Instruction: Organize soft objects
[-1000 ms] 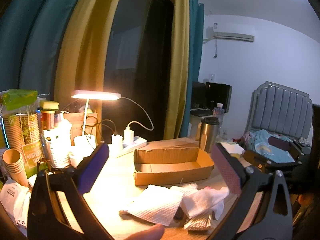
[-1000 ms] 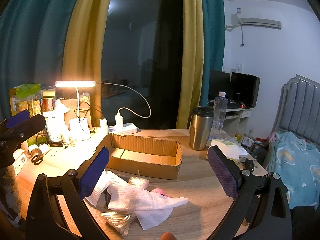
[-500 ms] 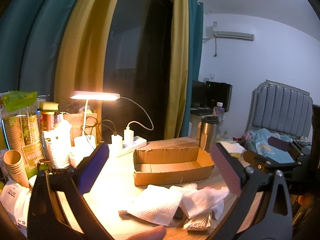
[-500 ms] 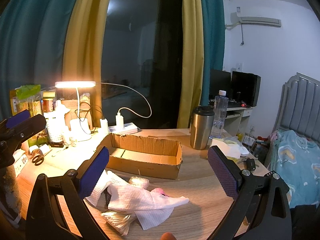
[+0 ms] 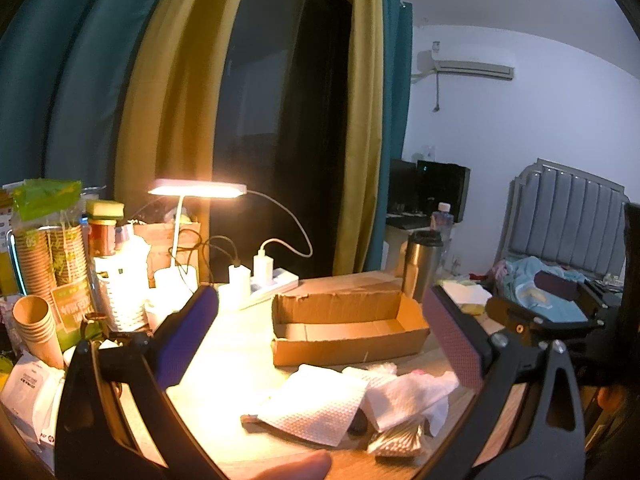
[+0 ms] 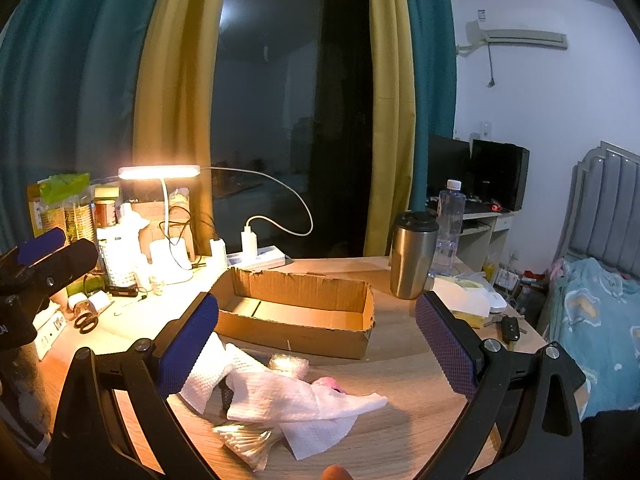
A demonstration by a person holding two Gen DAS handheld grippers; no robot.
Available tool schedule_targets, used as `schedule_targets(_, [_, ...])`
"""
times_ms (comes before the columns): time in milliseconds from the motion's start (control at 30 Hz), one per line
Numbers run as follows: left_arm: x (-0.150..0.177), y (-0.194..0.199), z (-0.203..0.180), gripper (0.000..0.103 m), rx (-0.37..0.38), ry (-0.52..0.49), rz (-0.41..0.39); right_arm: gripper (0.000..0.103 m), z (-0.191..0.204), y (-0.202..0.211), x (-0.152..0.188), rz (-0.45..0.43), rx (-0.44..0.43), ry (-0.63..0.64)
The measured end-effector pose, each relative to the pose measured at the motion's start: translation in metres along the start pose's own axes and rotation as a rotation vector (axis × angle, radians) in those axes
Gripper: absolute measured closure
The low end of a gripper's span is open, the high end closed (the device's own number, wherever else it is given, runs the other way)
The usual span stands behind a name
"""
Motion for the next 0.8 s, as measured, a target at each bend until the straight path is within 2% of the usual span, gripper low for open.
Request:
schedule_targets(500, [0.001, 0.001, -0.003, 0.000, 0.005, 0.000, 0.006, 0.002, -0.002, 0.002, 0.003, 0.004, -0.004, -0.012])
schedule_targets(633, [0.011, -0.010, -0.003, 0.000, 0.010, -0.004, 0.054, 0.002, -0.010, -0.004, 0.011, 0.036, 0.007, -0.022])
schedule_targets(800, [0.032, -0.036, -0.003, 0.000, -0.005, -0.020, 0.154, 0.002, -0.024, -0.019, 0.027, 0.106, 0.028, -0.037])
Point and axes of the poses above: each gripper's, at about its wrist camera, not at the fingertips, and y roughly against the way its jaws point, z to its left, x to its underside, the point moved 5 cm from there along -y, roughly the way its jaws point, and after that the axes turned 7 degrees about -y, right-handed, at the moved point
